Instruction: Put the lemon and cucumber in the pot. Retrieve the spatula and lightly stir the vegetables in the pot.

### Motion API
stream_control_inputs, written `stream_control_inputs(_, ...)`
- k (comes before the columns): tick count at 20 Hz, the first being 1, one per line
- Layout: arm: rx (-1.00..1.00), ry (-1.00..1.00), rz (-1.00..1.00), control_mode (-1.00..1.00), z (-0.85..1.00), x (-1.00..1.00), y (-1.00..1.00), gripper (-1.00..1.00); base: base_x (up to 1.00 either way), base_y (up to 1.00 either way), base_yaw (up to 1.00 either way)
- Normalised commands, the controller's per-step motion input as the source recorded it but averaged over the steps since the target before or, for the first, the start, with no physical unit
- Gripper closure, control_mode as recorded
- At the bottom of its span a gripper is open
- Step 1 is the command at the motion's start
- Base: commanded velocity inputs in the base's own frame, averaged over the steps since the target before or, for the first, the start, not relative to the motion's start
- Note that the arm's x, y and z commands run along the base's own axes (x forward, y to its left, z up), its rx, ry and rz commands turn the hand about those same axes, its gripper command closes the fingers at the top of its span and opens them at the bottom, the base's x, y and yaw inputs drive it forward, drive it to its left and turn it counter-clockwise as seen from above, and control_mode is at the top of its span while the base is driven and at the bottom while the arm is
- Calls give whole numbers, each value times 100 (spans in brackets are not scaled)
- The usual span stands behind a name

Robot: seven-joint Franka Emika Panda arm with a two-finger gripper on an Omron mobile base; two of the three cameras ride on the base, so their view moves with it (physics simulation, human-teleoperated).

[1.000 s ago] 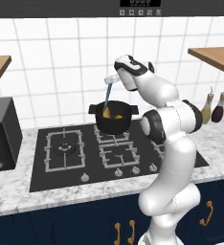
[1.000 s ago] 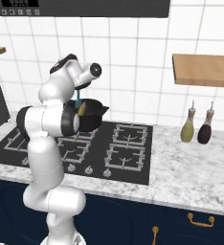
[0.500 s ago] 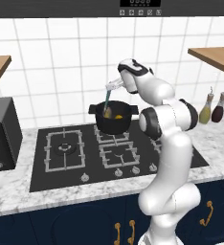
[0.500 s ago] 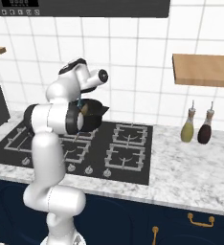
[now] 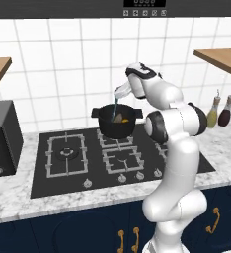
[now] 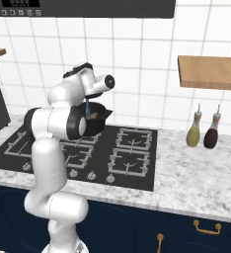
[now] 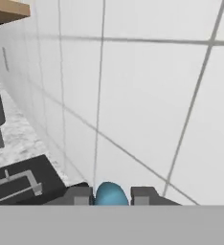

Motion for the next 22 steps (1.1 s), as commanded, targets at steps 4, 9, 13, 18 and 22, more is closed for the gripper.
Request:
stream_control_inputs(4,-2,-18,0,-100,68,-16,-6,100,0,0,0)
stream_control_inputs(9,-5,-6,0,-100,21,-5,-2,100,0,0,0)
stream_control_inputs(13,-14,4,-6,-100,0,-37,-9,100,0,0,0)
stream_control_inputs(18,-2,11,-3,-100,1,-30,0,100,0,0,0)
stream_control_inputs(22,0,17,-1,-100,0,0,0,100,0,0,0)
